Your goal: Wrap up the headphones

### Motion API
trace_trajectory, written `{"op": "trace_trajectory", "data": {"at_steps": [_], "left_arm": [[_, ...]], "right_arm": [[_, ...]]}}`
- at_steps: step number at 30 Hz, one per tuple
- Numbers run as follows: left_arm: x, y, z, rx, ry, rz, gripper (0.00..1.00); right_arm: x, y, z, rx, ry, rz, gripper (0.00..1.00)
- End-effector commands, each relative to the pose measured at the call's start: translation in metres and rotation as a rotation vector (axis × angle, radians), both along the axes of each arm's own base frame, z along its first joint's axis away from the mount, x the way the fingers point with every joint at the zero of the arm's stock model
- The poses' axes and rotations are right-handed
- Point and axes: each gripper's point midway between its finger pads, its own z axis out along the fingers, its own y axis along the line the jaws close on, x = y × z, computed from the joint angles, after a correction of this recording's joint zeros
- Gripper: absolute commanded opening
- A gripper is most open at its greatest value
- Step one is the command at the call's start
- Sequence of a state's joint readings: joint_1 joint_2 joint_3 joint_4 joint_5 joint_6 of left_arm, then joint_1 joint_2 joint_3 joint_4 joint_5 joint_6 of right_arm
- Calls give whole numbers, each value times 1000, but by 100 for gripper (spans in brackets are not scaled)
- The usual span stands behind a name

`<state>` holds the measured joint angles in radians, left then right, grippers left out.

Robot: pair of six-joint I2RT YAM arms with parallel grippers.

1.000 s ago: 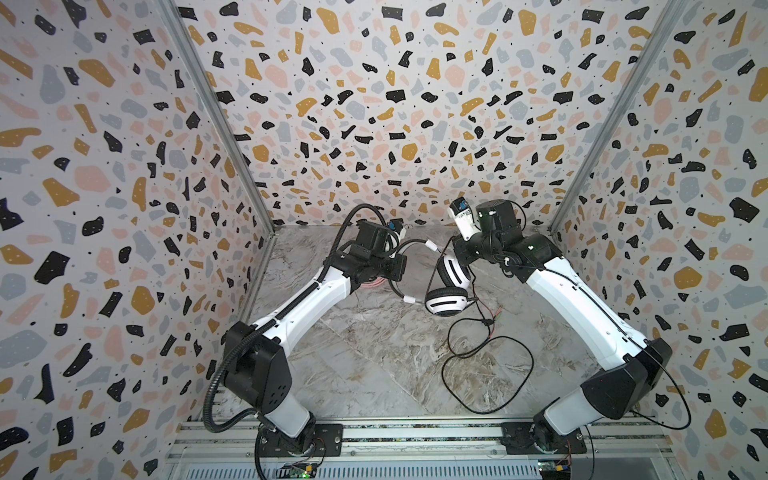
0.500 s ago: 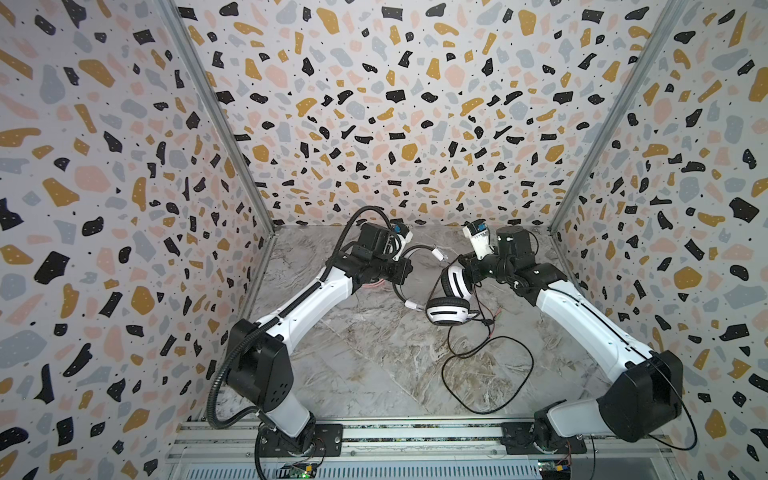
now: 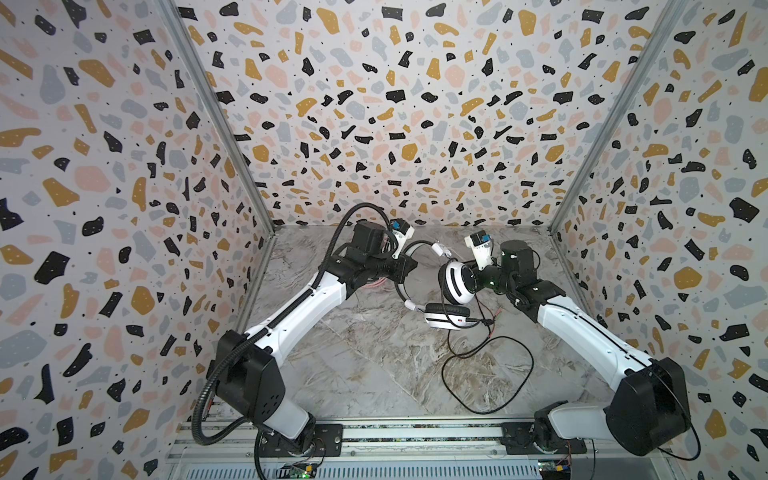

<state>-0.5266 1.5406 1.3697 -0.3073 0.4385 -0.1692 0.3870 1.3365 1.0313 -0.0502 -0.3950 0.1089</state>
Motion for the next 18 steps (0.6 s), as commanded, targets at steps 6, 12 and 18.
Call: {"op": "trace_trajectory", "data": {"at_steps": [6,12,18], "left_arm": [[11,6,18,-29,-48,69,0],[22,13,3,-1,3,119,0],[38,33,13,-111,39,188,0]], "right_arm": [[-3,-17,58,14,-135,-73,13],[-26,-32,136,40,-262,-113,7],[-67,-12,125,-54,-267,-102,6]]}}
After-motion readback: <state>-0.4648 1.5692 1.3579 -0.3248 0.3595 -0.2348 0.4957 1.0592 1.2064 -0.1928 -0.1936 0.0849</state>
